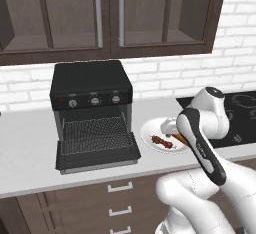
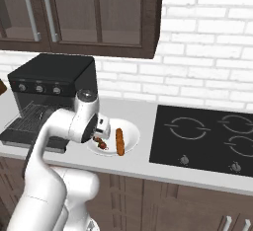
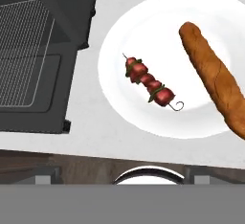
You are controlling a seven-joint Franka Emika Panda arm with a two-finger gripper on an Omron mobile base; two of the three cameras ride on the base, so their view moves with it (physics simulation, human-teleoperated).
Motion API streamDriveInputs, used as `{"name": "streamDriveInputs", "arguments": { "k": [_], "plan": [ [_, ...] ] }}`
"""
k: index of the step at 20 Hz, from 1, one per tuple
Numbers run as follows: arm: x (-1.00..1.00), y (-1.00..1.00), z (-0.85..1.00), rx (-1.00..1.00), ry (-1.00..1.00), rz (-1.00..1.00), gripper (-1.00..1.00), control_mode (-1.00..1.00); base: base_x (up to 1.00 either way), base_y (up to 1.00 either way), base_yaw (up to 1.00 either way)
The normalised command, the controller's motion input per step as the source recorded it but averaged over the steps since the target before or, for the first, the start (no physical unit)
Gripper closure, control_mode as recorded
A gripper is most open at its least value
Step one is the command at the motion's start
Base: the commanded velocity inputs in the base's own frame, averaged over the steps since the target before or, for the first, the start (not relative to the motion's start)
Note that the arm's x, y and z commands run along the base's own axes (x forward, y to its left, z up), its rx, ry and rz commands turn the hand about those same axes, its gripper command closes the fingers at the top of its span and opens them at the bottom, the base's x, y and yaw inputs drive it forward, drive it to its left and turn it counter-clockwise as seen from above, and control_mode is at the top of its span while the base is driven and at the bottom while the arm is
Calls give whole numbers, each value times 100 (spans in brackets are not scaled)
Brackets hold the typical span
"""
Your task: Pick up the kebab skewer and baguette bread, and place them inside the toaster oven. Close the toaster oven door and start by setting the timer.
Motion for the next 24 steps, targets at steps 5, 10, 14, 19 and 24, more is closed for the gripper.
{"name": "streamDriveInputs", "arguments": {
  "k": [5, 10, 14, 19, 24],
  "plan": [
    [37, -72, -1, 0, 2, 4, -100, -100, 0, 0, 0],
    [48, -38, -13, -3, 0, 7, -100, -100, 0, 0, 0],
    [42, -16, -14, -20, 3, 12, -100, -100, 0, 0, 0],
    [36, -28, 0, -7, 17, 13, -100, -100, 0, 0, 0],
    [37, -17, -29, -1, 5, 7, -100, -100, 0, 0, 0]
  ]
}}
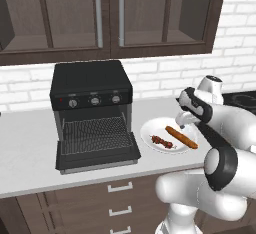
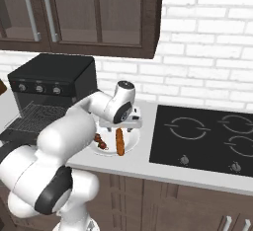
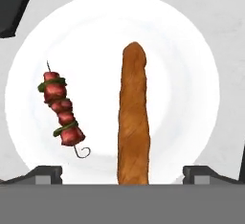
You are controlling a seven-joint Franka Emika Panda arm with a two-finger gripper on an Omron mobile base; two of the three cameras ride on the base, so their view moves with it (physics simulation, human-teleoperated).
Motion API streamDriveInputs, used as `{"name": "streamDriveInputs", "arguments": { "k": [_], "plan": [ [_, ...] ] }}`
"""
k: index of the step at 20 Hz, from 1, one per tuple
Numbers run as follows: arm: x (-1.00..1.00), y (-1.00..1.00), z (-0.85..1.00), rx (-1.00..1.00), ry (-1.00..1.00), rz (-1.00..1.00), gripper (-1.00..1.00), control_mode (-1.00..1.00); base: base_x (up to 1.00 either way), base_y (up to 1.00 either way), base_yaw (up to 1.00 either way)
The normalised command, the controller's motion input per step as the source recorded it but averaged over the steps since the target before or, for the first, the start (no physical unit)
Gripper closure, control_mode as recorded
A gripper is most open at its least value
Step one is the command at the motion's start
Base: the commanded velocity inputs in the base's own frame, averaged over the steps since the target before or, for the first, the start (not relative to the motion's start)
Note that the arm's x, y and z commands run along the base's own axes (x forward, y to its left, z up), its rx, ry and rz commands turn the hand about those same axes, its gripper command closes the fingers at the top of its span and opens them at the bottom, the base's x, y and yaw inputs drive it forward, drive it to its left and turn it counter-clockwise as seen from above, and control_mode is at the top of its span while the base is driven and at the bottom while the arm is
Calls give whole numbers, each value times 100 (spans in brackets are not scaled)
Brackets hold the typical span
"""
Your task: Pick up the kebab skewer and baguette bread, and place them inside the toaster oven. Close the toaster oven door and start by setting the timer.
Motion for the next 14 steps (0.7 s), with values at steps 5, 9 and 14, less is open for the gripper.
{"name": "streamDriveInputs", "arguments": {
  "k": [5, 9, 14],
  "plan": [
    [45, 3, -55, -8, 0, 3, -100, -100, 0, 0, 0],
    [10, 0, -45, -5, 3, 1, -100, -100, 0, 0, 0],
    [0, 0, -37, -2, 4, 0, -100, -100, 0, 0, 0]
  ]
}}
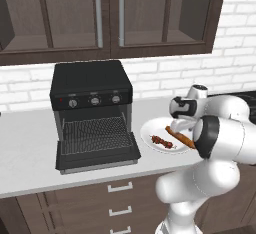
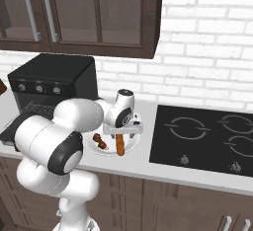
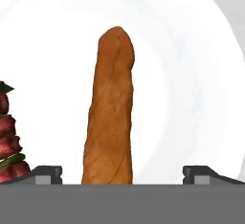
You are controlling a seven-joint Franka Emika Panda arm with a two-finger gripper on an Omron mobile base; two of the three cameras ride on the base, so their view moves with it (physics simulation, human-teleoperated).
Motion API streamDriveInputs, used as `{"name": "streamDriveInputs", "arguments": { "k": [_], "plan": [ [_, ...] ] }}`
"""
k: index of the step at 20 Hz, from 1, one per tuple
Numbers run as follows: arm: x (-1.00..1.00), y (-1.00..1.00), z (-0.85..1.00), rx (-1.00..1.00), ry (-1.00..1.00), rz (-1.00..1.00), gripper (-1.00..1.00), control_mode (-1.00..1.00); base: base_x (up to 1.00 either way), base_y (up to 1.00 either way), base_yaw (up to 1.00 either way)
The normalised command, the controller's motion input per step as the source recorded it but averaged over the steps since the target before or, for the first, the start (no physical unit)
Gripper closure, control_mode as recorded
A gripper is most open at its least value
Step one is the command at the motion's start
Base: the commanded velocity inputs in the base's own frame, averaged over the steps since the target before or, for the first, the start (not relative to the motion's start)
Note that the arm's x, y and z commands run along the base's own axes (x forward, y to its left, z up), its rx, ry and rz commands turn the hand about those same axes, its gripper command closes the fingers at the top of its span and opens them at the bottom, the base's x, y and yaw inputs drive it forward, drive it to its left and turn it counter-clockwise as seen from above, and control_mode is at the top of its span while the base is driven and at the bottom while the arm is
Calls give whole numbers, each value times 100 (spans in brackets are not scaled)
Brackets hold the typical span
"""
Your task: Pick up the kebab skewer and baguette bread, and place them inside the toaster oven. Close the toaster oven door and start by setting the timer.
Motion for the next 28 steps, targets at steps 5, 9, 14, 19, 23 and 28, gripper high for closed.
{"name": "streamDriveInputs", "arguments": {
  "k": [5, 9, 14, 19, 23, 28],
  "plan": [
    [0, 8, -27, -2, 1, 0, -100, -100, 0, 0, 0],
    [0, 4, -21, 0, 0, 0, -100, -100, 0, 0, 0],
    [0, 0, -11, 0, 0, 0, -100, -100, 0, 0, 0],
    [0, 0, -5, 0, 0, 0, 100, -100, 0, 0, 0],
    [-3, 0, 20, 0, 0, 0, 100, -100, 0, 0, 0],
    [-25, 6, 96, 0, -2, 2, 100, -100, 0, 0, 0]
  ]
}}
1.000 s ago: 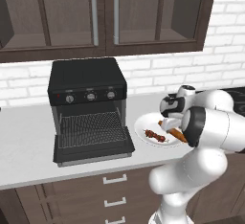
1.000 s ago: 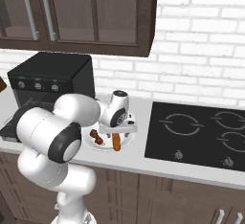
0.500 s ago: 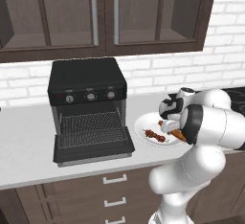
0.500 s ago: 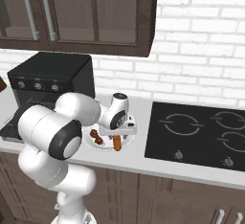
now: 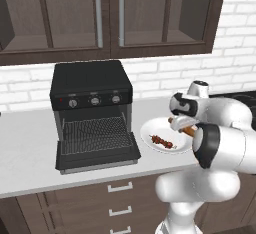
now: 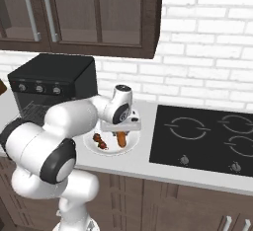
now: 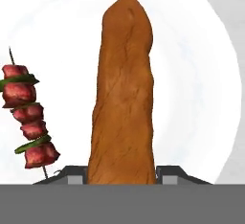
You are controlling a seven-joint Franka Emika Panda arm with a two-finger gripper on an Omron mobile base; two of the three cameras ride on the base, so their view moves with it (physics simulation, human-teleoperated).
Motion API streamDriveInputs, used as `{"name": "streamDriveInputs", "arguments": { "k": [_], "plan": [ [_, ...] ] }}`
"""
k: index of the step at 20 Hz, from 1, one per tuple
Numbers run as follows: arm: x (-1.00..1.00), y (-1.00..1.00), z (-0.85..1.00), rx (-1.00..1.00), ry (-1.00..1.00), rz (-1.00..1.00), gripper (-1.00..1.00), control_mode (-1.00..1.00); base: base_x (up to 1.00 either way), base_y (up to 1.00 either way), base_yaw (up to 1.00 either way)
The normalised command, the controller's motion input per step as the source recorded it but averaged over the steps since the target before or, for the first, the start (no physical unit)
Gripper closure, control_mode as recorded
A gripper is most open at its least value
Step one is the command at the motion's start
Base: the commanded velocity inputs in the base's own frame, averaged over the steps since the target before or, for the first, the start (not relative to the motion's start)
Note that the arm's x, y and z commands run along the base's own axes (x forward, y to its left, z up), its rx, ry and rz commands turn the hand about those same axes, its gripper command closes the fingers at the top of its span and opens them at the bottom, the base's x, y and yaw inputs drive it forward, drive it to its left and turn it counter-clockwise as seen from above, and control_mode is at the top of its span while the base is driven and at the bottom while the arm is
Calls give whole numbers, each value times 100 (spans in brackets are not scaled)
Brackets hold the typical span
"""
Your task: Pick up the kebab skewer and baguette bread, and place them inside the toaster oven. Close the toaster oven door and start by setting the timer.
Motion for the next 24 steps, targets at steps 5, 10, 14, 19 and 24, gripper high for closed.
{"name": "streamDriveInputs", "arguments": {
  "k": [5, 10, 14, 19, 24],
  "plan": [
    [-56, 63, 88, 0, 0, 28, 100, -100, 0, 0, 0],
    [-61, 94, 71, -1, 0, 42, 100, -100, 0, 0, 0],
    [-44, 99, 52, 0, 0, 51, 100, -100, 0, 0, 0],
    [-42, 100, 14, -11, -3, 42, 100, -100, 0, 0, 0],
    [-10, 100, 21, -7, -6, 38, 100, -100, 0, 0, 0]
  ]
}}
